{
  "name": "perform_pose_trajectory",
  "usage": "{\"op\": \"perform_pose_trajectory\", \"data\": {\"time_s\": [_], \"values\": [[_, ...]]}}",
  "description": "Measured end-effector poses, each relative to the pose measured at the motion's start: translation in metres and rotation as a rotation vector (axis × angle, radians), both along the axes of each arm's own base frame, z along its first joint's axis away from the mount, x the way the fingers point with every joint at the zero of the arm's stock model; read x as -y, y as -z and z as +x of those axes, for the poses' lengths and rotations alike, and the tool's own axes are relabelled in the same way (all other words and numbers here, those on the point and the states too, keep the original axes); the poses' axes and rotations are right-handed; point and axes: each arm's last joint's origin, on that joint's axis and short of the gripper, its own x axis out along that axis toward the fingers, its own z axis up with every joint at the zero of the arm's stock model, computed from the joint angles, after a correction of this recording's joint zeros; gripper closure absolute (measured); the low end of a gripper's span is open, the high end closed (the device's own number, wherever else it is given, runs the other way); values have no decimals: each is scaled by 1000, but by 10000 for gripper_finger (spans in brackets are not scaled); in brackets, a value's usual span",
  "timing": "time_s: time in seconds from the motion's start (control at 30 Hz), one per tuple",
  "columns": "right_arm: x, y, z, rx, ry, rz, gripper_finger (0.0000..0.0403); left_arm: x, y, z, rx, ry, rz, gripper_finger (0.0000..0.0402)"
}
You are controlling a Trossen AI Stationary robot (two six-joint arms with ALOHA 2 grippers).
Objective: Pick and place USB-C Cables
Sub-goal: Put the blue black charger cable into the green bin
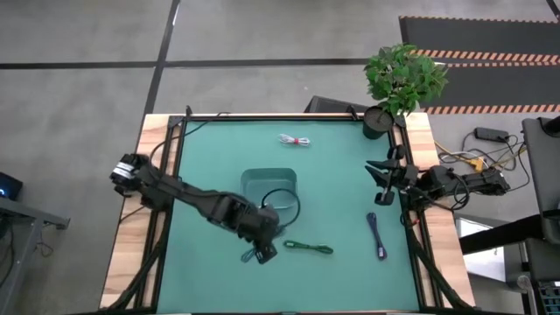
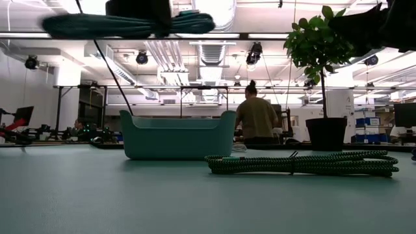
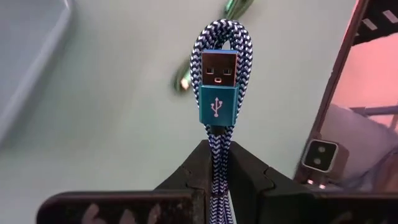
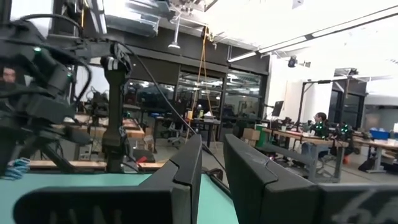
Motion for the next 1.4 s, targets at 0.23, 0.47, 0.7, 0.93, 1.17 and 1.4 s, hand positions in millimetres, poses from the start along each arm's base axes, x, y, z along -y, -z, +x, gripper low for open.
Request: {"op": "perform_pose_trajectory", "data": {"time_s": [0.23,0.47,0.7,0.93,1.17,1.4], "values": [[-3,-5,-1,24,-107,-32,344,-31,-10,12,71,154,150,382],[-7,-5,0,19,-254,-69,344,-61,-7,15,37,257,281,382],[-8,-10,-2,39,-291,-65,344,-85,-7,16,14,354,440,382],[-8,-20,-4,38,-300,-18,344,-109,-6,17,-14,445,539,382],[-7,-24,-5,-5,-307,4,344,-130,-2,19,-42,473,586,382],[-6,-23,-4,-13,-272,16,344,-139,5,19,-55,452,601,382]]}}
